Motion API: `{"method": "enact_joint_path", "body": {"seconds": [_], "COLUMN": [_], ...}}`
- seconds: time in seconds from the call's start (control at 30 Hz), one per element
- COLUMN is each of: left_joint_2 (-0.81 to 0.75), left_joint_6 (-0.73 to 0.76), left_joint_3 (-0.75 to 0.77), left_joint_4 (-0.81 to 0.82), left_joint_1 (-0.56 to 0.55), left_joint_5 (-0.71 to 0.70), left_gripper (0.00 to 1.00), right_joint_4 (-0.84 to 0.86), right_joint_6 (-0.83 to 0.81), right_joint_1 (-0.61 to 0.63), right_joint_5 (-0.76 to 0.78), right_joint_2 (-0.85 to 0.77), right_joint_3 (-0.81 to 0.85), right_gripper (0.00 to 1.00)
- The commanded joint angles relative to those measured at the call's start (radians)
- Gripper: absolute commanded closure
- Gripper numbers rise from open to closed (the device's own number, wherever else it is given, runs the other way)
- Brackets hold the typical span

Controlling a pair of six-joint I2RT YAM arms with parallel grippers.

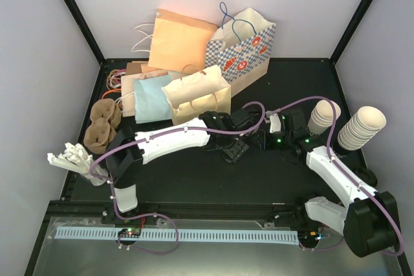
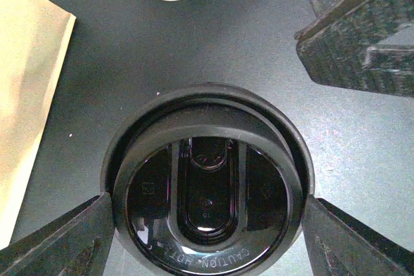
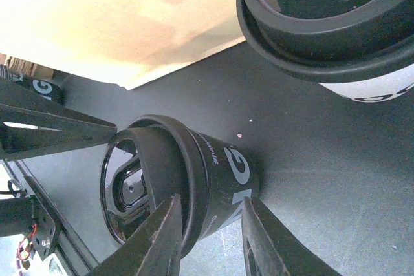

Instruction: Pack the takeout coffee

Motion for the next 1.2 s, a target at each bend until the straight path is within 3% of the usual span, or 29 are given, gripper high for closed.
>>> {"method": "enact_joint_path", "body": {"seconds": [0.0, 0.2, 0.6, 0.83, 1.0, 1.17], "left_joint_2": [0.024, 0.029, 0.041, -0.016, -0.070, -0.064], "left_joint_6": [-0.013, -0.011, -0.006, -0.011, 0.014, 0.041], "left_joint_3": [0.039, 0.040, 0.021, -0.067, -0.172, -0.194], "left_joint_4": [-0.031, -0.029, -0.023, 0.049, 0.172, 0.178], "left_joint_1": [-0.001, -0.004, -0.004, -0.012, -0.013, -0.013], "left_joint_5": [-0.024, -0.032, -0.038, -0.062, -0.004, 0.008], "left_gripper": [0.18, 0.19, 0.32, 0.36, 0.38, 0.40], "right_joint_4": [0.019, 0.017, 0.015, 0.018, 0.018, 0.011], "right_joint_6": [-0.007, -0.008, -0.007, -0.005, -0.007, -0.002], "right_joint_1": [-0.007, -0.008, -0.007, -0.007, -0.007, -0.007], "right_joint_5": [-0.022, -0.024, -0.025, -0.032, -0.061, -0.070], "right_joint_2": [0.000, 0.002, 0.002, 0.004, 0.018, 0.015], "right_joint_3": [-0.012, -0.011, -0.008, -0.012, -0.010, -0.008], "right_gripper": [0.70, 0.70, 0.70, 0.70, 0.70, 0.70]}}
